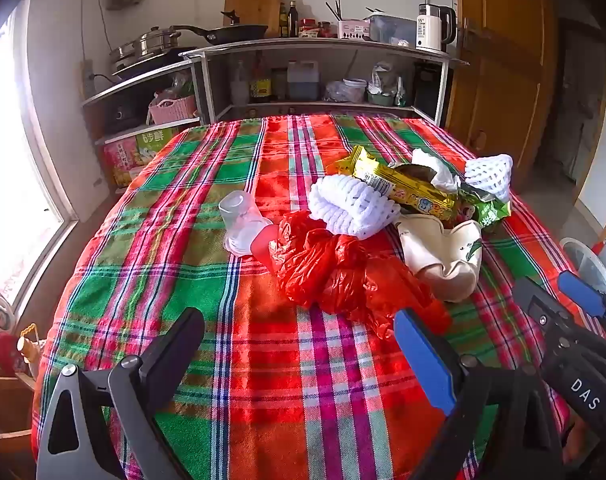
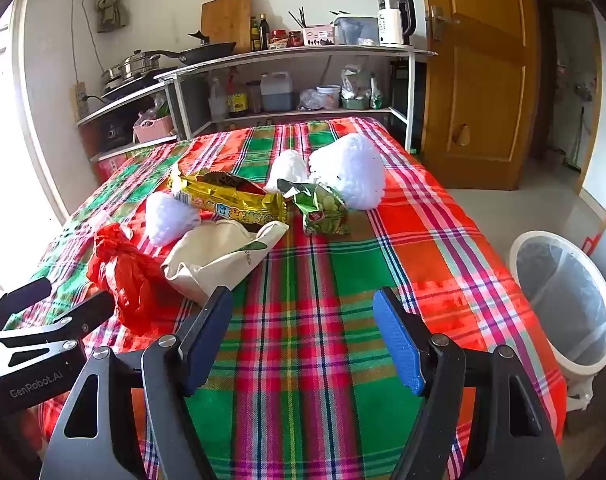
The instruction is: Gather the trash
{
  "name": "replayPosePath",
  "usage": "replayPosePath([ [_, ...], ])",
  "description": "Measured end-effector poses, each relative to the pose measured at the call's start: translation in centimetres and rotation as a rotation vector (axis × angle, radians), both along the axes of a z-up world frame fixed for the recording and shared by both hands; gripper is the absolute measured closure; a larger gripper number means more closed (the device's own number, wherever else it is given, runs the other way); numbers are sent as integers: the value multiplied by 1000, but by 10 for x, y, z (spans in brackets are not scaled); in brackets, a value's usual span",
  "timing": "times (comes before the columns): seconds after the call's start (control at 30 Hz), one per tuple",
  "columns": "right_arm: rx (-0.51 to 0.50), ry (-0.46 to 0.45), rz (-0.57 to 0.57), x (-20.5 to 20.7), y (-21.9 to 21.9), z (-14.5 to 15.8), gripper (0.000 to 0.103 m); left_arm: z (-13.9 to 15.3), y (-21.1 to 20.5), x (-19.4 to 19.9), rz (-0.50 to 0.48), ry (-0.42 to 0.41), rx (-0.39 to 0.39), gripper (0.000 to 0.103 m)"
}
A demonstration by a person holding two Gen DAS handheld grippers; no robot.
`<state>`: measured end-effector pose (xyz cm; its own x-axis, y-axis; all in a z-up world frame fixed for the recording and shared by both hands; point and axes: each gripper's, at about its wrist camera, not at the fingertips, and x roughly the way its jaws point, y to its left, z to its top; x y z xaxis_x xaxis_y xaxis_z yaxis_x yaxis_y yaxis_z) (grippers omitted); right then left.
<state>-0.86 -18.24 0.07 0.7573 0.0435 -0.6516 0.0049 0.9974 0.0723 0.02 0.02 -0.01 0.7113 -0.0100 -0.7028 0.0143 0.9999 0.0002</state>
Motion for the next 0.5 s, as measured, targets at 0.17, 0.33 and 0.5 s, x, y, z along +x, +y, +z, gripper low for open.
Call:
replayPosePath([
  [0.17,5,-19,-5,-2,2,3,30,0,1,0,-7,-2,9,6],
  [0.33,11,-14,1,-1,0,3,30,5,-3,-2,-9,-6,15,6],
  [0.5,16,-20,2,-1,1,2,30,7,-4,-2,-10,-14,21,6],
])
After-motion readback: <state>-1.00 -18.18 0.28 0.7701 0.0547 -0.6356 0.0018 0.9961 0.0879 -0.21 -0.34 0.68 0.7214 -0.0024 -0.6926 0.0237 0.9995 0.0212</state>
